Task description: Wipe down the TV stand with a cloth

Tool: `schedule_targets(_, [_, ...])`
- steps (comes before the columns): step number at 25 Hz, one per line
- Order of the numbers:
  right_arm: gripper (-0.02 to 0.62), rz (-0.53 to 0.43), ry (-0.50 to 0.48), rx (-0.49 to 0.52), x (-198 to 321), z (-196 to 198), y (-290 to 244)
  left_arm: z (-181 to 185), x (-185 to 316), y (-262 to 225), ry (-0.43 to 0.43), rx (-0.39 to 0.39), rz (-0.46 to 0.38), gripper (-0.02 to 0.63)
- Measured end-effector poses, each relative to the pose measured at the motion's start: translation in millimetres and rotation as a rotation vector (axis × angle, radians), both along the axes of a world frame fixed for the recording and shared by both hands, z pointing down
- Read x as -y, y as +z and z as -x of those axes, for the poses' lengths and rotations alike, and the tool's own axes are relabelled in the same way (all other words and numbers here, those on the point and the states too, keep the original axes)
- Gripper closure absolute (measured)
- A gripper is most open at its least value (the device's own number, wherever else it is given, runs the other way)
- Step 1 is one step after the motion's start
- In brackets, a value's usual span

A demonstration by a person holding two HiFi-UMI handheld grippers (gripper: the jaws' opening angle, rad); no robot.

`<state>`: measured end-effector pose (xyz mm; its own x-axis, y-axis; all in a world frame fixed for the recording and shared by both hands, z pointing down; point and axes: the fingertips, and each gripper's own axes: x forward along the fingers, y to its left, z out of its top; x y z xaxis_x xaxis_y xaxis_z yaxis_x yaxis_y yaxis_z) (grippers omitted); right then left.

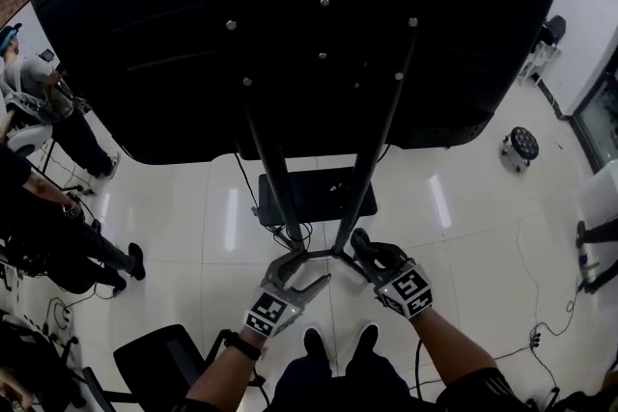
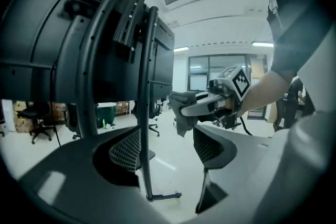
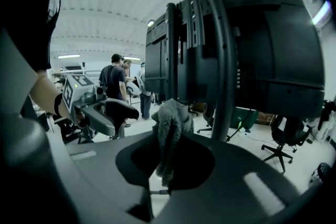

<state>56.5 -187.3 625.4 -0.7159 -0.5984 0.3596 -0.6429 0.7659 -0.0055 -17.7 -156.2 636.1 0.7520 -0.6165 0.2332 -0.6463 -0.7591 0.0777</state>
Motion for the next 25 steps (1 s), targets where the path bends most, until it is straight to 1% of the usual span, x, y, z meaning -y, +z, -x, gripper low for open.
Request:
schedule_targets(3, [0.574, -0.038, 0.024, 0.101, -25, -6, -52, 10, -16, -40, 0.015, -0.016, -0.042, 0.270])
schedule_targets(7, [0.575, -0.090, 0.024, 0.179, -66, -18, -91, 11, -45, -88, 0.022, -0.027, -0.105, 0.270])
schedule_targets(9, [0.577, -0.096, 0.014, 0.210, -89, -25, -101, 7, -65, -107, 0.009, -0.058, -0.116, 0.270])
schedule_targets(11, [0.577, -0.103, -0.019, 0.222, -117, -31, -106, 1, -86, -121, -0.007, -0.110, -0.122, 0.271])
schedule_targets(12, [0.577, -0.110, -0.044, 0.218, -132, -34, -107, -3, -98, -125, -0.014, -0.128, -0.118, 0.270])
schedule_targets(15, [0.578, -0.118, -0.122, 0.203, -174, -46, -113, -23, -135, -130, -0.020, -0.146, -0.094, 0.271])
schedule_targets(17, [0.577, -0.119, -0.152, 0.207, -199, -56, -115, -36, -158, -135, -0.020, -0.160, -0.091, 0.270])
schedule_targets(21, [0.577, -0.100, -0.149, 0.193, -236, -76, -113, -57, -195, -136, -0.040, -0.158, -0.091, 0.272])
schedule_targets(25, [0.577, -0.070, -0.163, 0.241, -268, -87, -117, -71, -228, -137, -0.066, -0.164, -0.092, 0.272])
